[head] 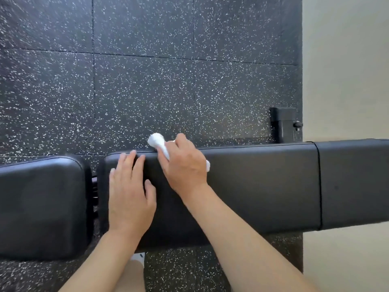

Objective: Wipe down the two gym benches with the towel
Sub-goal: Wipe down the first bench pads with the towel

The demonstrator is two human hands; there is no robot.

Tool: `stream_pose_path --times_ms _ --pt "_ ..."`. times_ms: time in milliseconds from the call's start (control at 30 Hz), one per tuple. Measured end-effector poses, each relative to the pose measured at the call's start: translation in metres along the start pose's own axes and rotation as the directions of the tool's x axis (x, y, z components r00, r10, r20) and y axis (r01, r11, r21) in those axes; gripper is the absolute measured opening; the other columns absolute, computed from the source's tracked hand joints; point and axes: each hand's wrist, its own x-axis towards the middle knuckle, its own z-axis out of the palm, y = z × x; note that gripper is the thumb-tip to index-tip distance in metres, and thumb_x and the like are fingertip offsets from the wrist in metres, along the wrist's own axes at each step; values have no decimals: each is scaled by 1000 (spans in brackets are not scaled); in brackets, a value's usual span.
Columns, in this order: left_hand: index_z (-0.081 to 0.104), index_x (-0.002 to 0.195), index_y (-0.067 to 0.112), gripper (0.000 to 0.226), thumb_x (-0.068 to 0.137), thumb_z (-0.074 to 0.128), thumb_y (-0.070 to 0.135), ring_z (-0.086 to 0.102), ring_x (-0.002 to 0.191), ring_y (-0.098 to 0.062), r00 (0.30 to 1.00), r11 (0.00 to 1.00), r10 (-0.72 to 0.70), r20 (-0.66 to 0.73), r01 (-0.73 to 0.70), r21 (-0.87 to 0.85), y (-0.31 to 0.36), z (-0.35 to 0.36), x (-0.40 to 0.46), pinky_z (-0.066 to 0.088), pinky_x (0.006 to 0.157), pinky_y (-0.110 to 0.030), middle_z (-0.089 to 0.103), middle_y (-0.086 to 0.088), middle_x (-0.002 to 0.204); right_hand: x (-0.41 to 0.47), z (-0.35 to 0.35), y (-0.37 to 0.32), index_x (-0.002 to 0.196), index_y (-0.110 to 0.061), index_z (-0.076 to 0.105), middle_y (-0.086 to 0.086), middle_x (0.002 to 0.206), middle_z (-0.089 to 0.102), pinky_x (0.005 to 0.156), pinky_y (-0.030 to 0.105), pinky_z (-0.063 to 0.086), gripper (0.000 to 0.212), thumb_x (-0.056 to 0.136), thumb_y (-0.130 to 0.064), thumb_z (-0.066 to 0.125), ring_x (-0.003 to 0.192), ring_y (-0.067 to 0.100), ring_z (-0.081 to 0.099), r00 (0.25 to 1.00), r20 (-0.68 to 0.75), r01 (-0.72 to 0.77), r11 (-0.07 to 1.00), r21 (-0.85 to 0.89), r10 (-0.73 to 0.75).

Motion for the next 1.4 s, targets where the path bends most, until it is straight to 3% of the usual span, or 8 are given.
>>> stream_pose_path --times_ms 200,333,433,567,767,933,1100,1400 --pt "57 146 4 55 98 39 23 43 151 -34 986 983 167 -1 -166 84 94 55 24 27 125 -61 55 -10 155 11 -67 152 67 -15 62 3 76 52 46 30 32 34 91 -39 67 60 26 57 988 137 -49 989 -142 68" --pt "63 139 15 48 96 43 25 53 133 -33 994 984 50 -95 -33 178 139 93 39 21 124 -65 64 -3 137 16 -115 281 77 -19 63 -1 82 47 52 30 36 50 100 -47 29 76 25 61 946 269 -68 921 -383 181" --pt "64 133 18 46 91 45 25 54 128 -35 987 976 15 -162 21 217 142 107 42 21 123 -65 63 -3 133 18 -129 322 64 -17 50 0 75 39 51 32 39 44 100 -42 46 63 30 52 932 242 -182 926 -331 270" --pt "63 133 19 47 90 46 25 53 127 -34 983 968 30 -182 16 250 138 110 43 21 124 -64 62 -2 133 26 -112 261 67 -15 56 -1 75 40 51 32 30 44 101 -42 52 61 31 51 933 245 -194 942 -274 264" --pt "57 126 10 41 98 37 32 52 122 -37 981 966 -41 -191 88 242 139 114 44 20 123 -62 61 -8 125 54 -49 130 107 -28 66 -3 81 34 54 33 21 24 104 -30 43 79 25 56 833 553 16 999 34 -32" --pt "60 130 12 48 88 42 27 52 125 -38 981 967 20 -192 30 255 138 113 44 20 123 -61 61 -9 131 42 -78 204 97 -31 55 -4 74 37 51 31 36 8 97 -39 54 65 31 59 903 429 -41 999 11 32" --pt "62 131 10 49 88 44 27 54 126 -38 984 972 10 -176 32 234 139 110 43 22 123 -63 63 -10 130 43 -115 325 67 -22 49 -4 72 46 59 32 33 62 86 -69 12 70 24 57 832 408 -303 925 -230 375" --pt "50 152 6 56 102 39 29 48 142 -32 977 958 209 50 -215 190 85 74 40 29 126 -53 55 -10 150 39 -68 206 64 -20 42 -2 70 38 56 34 31 55 98 -58 24 65 23 49 874 424 -147 961 -235 238"
